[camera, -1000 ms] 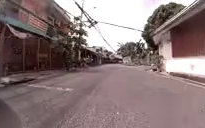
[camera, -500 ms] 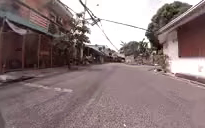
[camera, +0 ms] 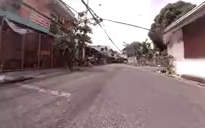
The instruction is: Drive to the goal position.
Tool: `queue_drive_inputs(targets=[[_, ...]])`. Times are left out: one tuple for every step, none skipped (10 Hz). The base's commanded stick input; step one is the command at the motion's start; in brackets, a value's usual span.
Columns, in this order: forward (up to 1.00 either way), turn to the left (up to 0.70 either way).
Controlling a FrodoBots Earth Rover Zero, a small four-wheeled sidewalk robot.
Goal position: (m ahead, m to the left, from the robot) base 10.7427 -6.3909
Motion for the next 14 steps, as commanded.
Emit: queue_drive_inputs(targets=[[0.5, 0.07], [0.5, 0.07], [0.5, 0.07], [0.5, 0.07], [0.5, 0.07], [0.5, 0.07], [0.5, 0.07], [0.5, 0.07], [0.5, 0.07], [0.5, 0.07], [0.5, 0.07], [0.5, 0.07], [0.5, 0.07], [0.5, 0.07]])
